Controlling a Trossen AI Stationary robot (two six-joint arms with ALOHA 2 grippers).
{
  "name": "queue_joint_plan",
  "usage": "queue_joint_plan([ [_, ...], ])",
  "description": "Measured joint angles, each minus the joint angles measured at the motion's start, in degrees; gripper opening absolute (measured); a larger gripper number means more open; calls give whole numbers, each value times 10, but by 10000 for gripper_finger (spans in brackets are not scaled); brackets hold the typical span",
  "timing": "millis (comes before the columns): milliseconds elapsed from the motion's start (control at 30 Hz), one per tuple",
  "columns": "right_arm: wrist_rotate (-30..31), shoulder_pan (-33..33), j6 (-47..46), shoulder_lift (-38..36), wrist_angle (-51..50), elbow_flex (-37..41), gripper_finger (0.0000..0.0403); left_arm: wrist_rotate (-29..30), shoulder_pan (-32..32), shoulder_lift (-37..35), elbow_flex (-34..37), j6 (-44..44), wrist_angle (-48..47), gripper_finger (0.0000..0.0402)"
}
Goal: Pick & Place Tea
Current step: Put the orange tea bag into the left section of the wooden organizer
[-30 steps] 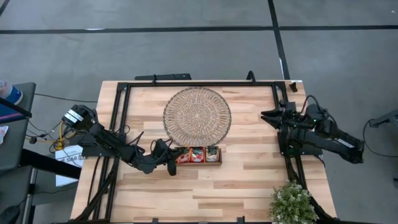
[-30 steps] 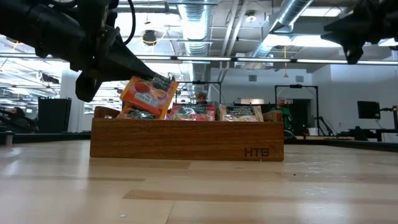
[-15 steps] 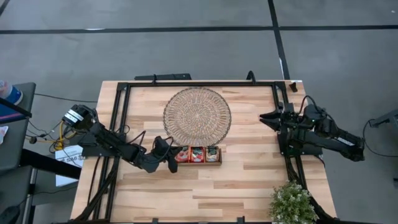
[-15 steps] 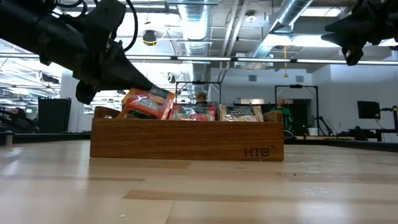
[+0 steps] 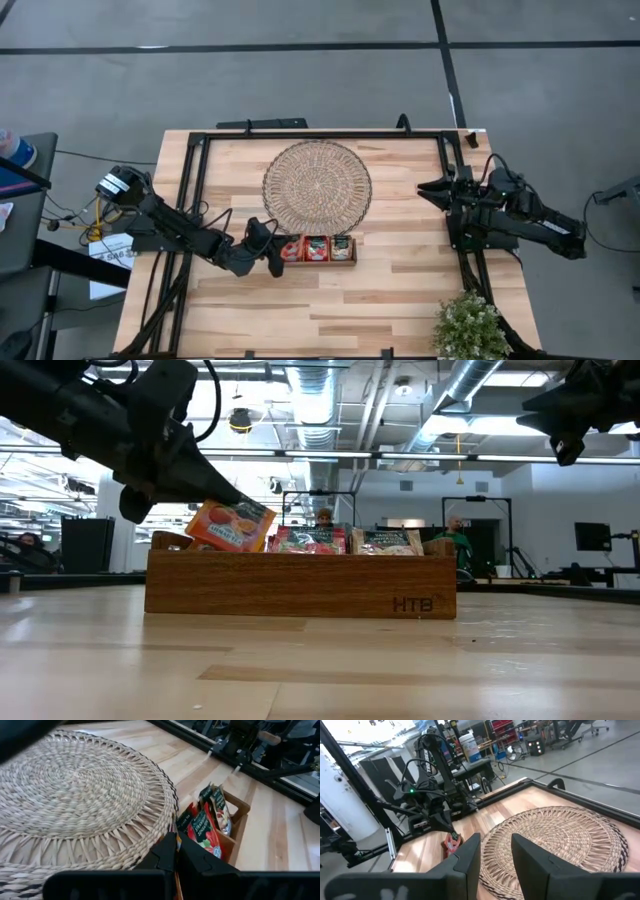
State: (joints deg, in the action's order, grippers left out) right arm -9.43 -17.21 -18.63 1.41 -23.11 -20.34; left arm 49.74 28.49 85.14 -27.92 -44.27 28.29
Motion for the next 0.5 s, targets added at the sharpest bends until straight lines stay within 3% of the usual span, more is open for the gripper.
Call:
queue_joint_plan([
  [500, 0, 0, -9, 0, 5, 0, 102, -29, 0, 0, 0, -3, -1, 0],
])
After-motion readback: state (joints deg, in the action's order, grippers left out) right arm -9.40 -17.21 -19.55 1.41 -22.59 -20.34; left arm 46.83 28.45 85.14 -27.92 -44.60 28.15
